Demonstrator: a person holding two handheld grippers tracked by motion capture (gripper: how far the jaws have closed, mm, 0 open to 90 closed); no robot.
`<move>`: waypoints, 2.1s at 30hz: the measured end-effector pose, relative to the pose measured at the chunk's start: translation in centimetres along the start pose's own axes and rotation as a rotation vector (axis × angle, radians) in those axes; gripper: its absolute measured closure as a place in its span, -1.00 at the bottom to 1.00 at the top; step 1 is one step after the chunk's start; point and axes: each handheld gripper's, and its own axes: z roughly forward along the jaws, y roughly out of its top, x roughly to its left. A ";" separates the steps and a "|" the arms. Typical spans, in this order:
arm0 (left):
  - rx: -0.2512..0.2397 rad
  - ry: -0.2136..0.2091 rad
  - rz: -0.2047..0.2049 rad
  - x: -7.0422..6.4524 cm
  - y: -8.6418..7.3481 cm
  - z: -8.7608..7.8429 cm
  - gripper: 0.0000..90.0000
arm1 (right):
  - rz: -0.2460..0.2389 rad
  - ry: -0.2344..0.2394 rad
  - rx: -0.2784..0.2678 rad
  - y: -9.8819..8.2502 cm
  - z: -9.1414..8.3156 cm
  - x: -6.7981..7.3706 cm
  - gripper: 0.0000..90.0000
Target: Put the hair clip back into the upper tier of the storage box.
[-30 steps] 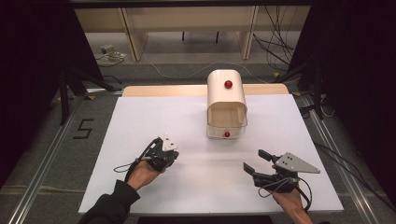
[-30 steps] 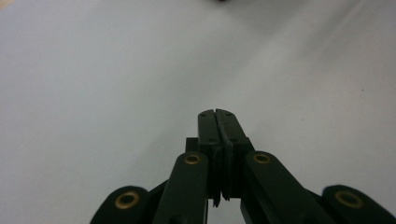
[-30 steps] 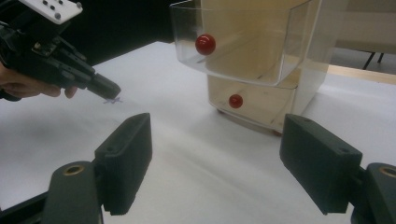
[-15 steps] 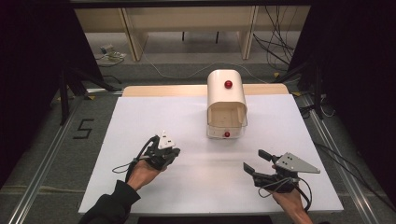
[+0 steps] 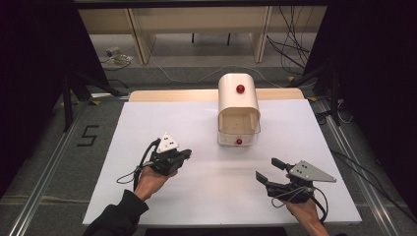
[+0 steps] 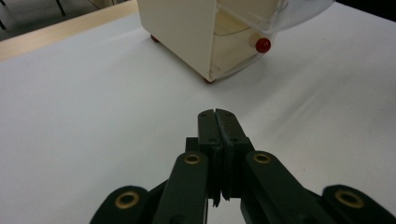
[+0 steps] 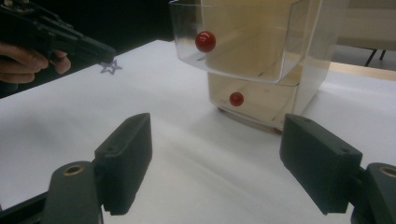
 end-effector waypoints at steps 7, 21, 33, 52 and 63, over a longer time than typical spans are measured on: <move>-0.055 -0.013 0.005 -0.6 1.4 -0.5 0.97 | 0.008 0.001 0.003 0.0 0.0 -0.1 -0.42; -0.115 -0.023 -0.013 -0.3 3.2 -1.1 0.98 | 0.007 0.002 0.004 0.0 0.0 -0.1 -0.42; -0.142 -0.032 -0.031 -0.5 4.4 -0.3 0.98 | 0.009 0.004 0.004 -0.1 0.0 -0.1 -0.42; -0.202 -0.049 -0.072 0.2 6.1 -0.3 0.98 | 0.009 0.005 0.005 -0.1 0.0 -0.1 -0.42; -0.216 -0.067 -0.055 -0.3 7.4 0.4 0.98 | 0.011 0.006 0.006 -0.1 0.0 0.0 -0.42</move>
